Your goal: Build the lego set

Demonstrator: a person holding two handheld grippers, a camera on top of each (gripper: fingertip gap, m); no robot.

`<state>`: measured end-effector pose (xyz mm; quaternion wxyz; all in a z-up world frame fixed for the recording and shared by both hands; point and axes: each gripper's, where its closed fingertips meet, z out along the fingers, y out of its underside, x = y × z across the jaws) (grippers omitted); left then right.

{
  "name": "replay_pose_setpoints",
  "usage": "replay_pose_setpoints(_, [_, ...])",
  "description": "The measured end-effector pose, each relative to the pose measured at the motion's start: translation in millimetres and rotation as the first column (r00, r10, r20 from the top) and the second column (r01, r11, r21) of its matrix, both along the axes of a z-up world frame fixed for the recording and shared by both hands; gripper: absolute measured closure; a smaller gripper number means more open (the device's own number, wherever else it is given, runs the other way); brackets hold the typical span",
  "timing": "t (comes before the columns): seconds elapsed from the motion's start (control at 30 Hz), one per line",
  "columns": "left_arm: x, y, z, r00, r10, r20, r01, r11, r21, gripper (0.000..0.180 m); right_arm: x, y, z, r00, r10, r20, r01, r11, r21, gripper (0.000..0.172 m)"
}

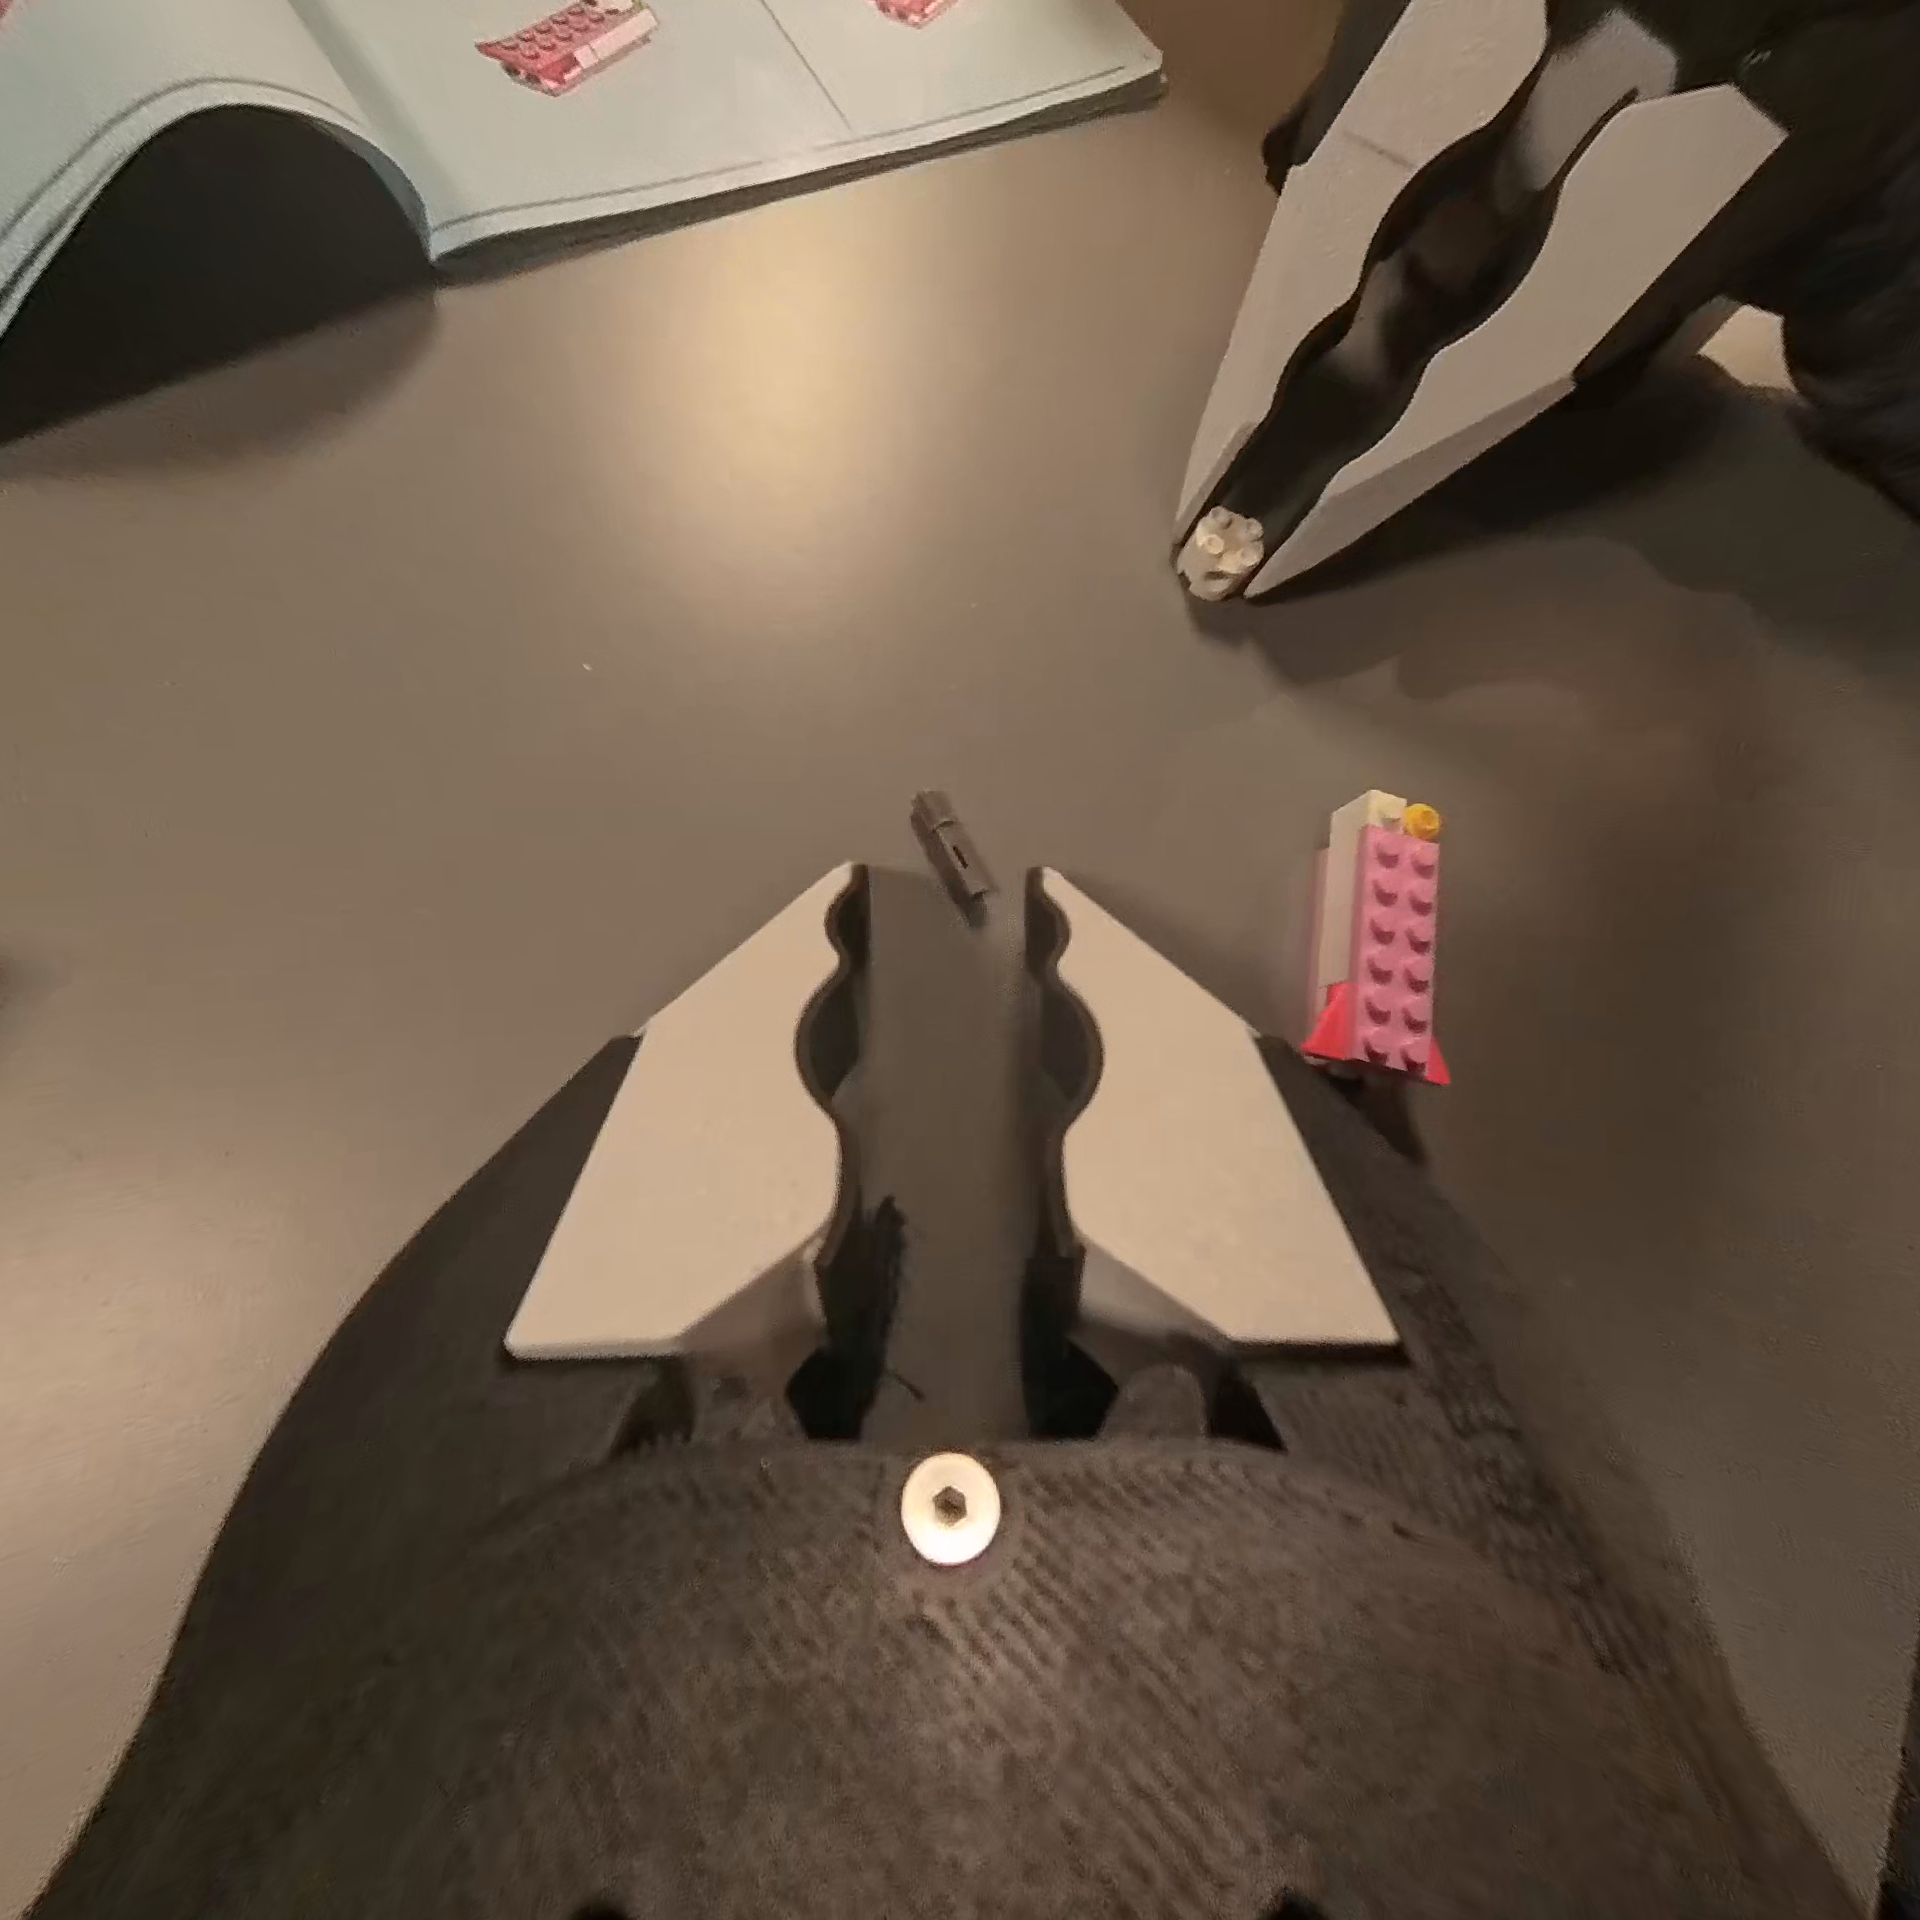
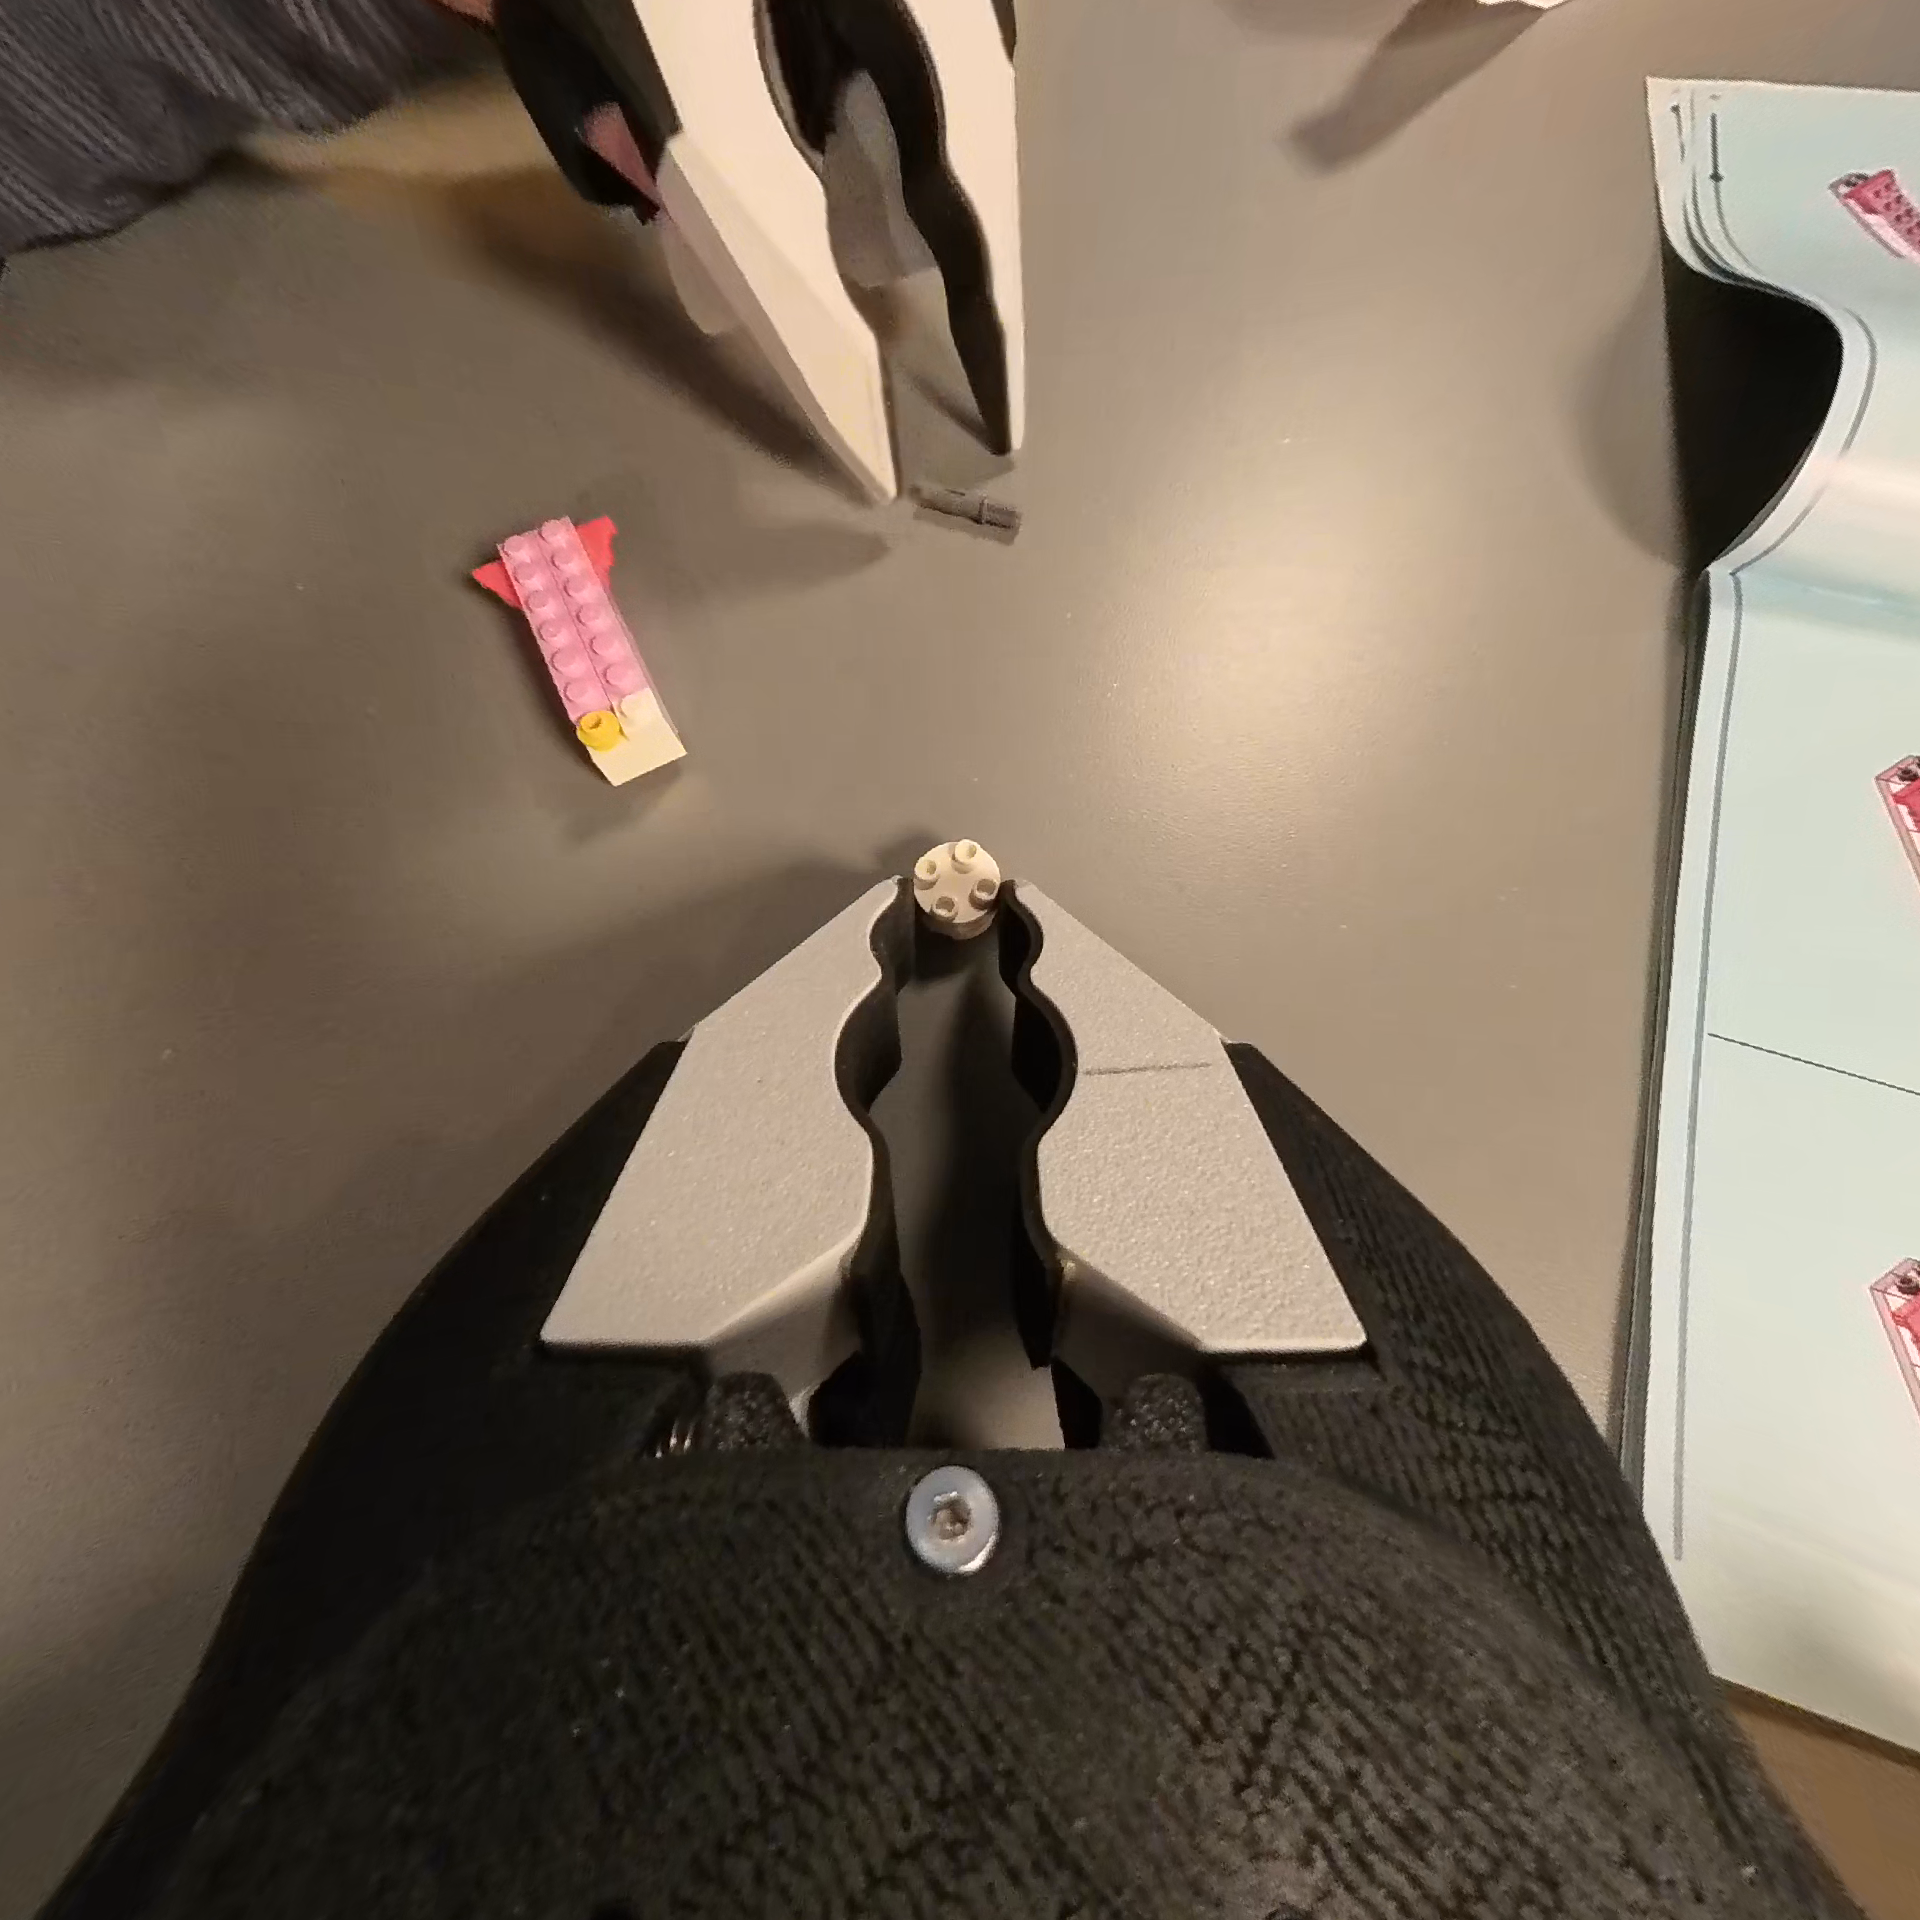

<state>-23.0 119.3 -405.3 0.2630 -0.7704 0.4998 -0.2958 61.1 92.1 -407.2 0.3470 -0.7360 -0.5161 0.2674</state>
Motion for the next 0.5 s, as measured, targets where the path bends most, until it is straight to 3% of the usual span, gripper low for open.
replay_pose_setpoints(0.33, [16.3,-26.7,2.0,0.992,-0.122,0.017,0.122,0.991,-0.056,0.155,-0.2,-0.4,0.0,1.0,0.003,-0.002,-0.003,1.0,-0.005,0.158])
replay_pose_setpoints(0.4, [22.9,-33.4,9.4,0.982,-0.182,0.049,0.183,0.983,-0.011,0.158,-0.3,-0.5,0.0,1.0,0.004,-0.003,-0.004,1.0,-0.006,0.158])
replay_pose_setpoints(0.5, [16.2,-14.2,16.0,0.985,-0.173,0.011,0.169,0.973,0.16,0.149,-0.6,-0.9,0.0,1.0,0.008,-0.002,-0.008,1.0,-0.006,0.158])
